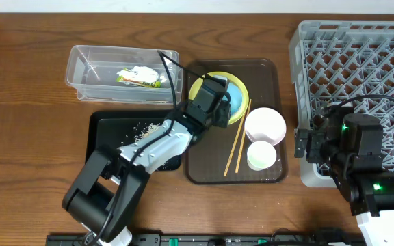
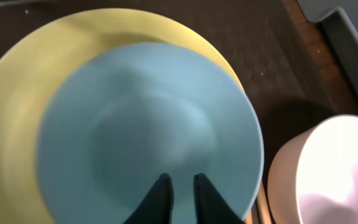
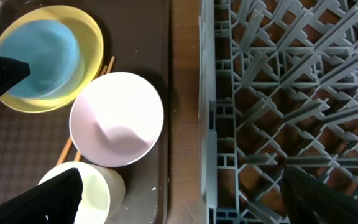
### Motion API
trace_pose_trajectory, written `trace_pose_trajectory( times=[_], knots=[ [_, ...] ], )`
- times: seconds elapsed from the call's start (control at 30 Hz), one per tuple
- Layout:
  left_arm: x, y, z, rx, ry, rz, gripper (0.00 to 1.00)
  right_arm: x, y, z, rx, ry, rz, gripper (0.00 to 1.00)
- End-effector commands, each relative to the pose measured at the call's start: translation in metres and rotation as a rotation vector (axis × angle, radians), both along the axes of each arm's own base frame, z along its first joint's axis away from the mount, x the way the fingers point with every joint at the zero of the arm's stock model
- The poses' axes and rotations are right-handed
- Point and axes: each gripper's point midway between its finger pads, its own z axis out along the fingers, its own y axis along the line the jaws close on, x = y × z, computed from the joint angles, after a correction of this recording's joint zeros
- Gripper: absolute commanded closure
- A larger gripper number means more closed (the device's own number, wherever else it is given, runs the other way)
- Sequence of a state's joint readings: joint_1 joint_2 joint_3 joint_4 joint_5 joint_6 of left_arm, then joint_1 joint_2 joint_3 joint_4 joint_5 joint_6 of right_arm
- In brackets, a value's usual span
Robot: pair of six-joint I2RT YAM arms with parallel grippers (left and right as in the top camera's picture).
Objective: Sort waste into correct bins and load items into the dishwasher rack
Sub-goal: 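Carry the empty blue bowl with the left gripper onto the yellow plate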
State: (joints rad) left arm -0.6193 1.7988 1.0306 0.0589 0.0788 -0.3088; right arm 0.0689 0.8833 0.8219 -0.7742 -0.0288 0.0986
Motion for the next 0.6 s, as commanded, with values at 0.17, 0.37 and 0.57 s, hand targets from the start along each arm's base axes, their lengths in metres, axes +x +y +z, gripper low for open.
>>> trace_pose_trajectory(
  times=[0.17, 0.37, 0.57],
  knots=[
    [-0.03, -0.011, 0.078, -0.149, -0.011, -0.109, 0.46, 0.001, 0.001, 0.006, -0.002, -0.013, 0.007, 0.01],
    [-0.069, -0.014, 0.077, -0.222, 0.182, -0.106, 0.45, 0.002, 0.002, 0.006, -0.002, -0.013, 0.007, 0.01],
    [-0.104, -0.036, 0.053, -0.18, 0.293, -0.156, 0.45, 0.001, 0.002, 0.006, -0.002, -0.012, 0.007, 0.01]
  ],
)
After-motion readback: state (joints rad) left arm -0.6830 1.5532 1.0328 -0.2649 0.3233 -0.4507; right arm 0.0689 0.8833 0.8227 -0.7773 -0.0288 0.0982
